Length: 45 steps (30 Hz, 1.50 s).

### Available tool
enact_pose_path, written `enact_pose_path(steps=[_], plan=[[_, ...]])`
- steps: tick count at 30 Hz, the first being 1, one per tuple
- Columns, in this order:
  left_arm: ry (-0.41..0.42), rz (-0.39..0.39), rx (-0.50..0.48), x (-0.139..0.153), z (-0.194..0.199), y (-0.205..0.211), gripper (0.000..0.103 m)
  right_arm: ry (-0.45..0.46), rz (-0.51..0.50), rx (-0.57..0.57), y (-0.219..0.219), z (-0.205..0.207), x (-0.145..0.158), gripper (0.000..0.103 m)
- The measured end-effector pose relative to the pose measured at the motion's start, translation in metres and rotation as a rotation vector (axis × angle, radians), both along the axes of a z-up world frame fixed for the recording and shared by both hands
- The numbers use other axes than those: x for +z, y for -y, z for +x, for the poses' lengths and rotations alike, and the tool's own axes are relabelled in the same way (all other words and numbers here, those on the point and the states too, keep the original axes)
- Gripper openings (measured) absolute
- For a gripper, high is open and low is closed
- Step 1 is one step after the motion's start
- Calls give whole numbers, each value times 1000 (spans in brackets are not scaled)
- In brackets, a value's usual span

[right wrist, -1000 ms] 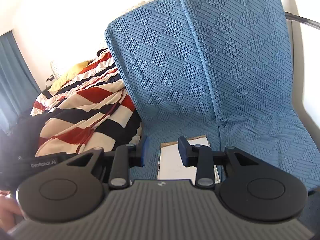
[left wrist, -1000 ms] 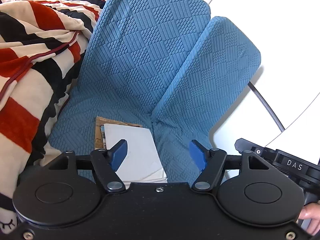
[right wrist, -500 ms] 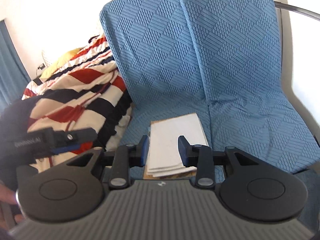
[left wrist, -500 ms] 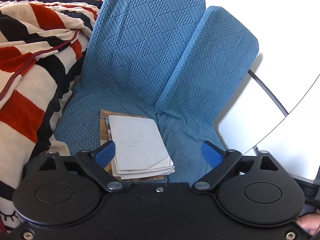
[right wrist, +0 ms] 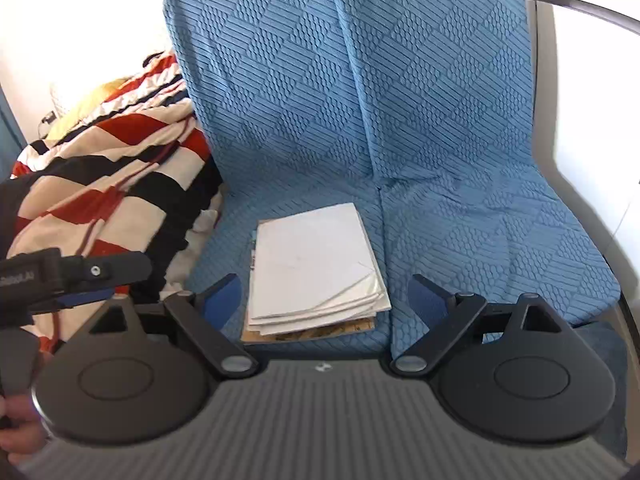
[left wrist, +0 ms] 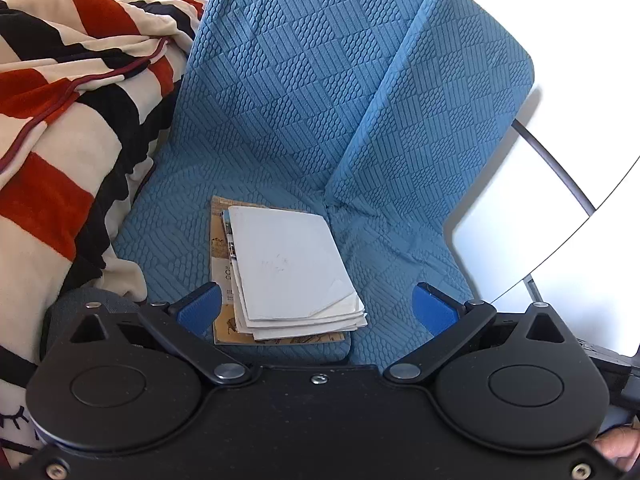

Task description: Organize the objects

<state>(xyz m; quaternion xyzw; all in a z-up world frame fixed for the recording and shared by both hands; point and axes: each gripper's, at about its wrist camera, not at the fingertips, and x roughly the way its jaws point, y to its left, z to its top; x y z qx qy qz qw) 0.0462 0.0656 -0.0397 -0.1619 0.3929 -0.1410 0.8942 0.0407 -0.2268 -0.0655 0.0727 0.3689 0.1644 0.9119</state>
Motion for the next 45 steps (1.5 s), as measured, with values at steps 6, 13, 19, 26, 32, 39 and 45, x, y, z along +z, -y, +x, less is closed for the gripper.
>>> enact_pose_path(steps=[6, 13, 19, 26, 32, 39, 45], plan=[[-4, 23, -1, -2, 0, 4, 102, -16, -3, 3, -1, -1, -3, 91], [-8, 38, 5, -2, 0, 7, 102, -30, 3, 5, 1, 1, -4, 91], [-2, 55, -3, 0, 0, 10, 102, -32, -2, 2, 1, 1, -5, 91], [-4, 56, -5, -1, 1, 10, 102, -37, -1, 0, 1, 1, -5, 91], [-6, 59, -10, -1, 0, 12, 102, -44, -1, 0, 1, 1, -6, 91], [-12, 63, -11, -2, 1, 12, 102, -50, 3, -1, 1, 1, -7, 91], [-15, 64, -11, -2, 1, 11, 102, -56, 5, -3, 2, 1, -9, 91]])
